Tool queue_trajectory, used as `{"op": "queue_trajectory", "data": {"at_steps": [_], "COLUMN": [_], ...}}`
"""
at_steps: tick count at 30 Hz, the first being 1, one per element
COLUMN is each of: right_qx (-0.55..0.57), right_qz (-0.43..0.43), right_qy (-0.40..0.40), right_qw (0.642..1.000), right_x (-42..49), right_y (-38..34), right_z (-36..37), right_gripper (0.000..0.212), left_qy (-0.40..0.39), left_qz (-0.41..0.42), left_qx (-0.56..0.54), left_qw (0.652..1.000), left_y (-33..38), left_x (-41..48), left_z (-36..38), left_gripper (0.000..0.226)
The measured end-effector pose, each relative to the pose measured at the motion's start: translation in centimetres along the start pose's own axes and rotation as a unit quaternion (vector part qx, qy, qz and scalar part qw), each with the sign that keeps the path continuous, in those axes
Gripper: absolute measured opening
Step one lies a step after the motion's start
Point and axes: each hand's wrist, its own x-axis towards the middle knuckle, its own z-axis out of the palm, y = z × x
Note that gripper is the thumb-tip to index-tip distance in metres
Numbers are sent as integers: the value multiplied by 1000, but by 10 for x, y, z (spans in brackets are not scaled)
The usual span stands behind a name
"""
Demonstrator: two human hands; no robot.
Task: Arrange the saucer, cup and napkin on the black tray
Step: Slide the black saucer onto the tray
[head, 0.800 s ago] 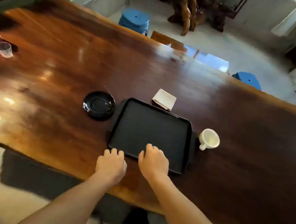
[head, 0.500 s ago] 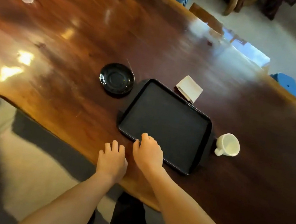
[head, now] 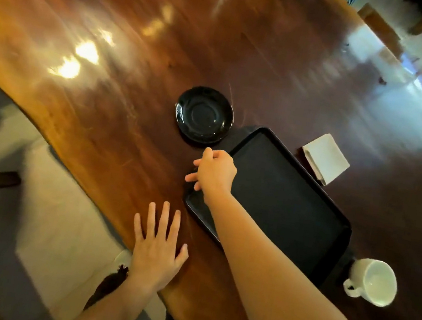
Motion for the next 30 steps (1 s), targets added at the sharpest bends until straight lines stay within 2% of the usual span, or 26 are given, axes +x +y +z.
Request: {"op": "queue_trajectory", "data": {"at_steps": [4,7,10,14,17,21,25,28,30], "right_qx": [129,241,323,349,338,337,351,369,372], "right_qz": [106,185,220,254,262,285,305,320,302], "right_qy": [-24,-49,-63,-67,-74,-59,-41,-40,-25], "right_qw": [986,951,918,899,901,896,884,872,877], "right_x": [28,39,47,50,53,58,67,68,68], "right_y": [-14,-19,-25,-30,-31,-29,-27,-28,-28], "right_z": [15,24,30,31,29,33,38,43,44], "right_gripper": [25,36,46,31,13,32,36,23,37], "left_qy": [23,40,49,53,53,72,71,69,73], "left_qz": [-2,-4,-11,-20,-18,-4,-2,0,1], "left_qx": [-16,-23,-32,-18,-15,-1,2,11,10], "left_qw": [1000,999,998,998,998,997,997,998,997], "left_y": [-1,-1,-3,-3,-2,-4,-5,-4,-4], "left_x": [4,5,7,5,4,2,3,2,2], "left_z": [10,13,15,16,14,14,12,13,14], "left_gripper": [83,74,77,77,74,83,85,89,88]}}
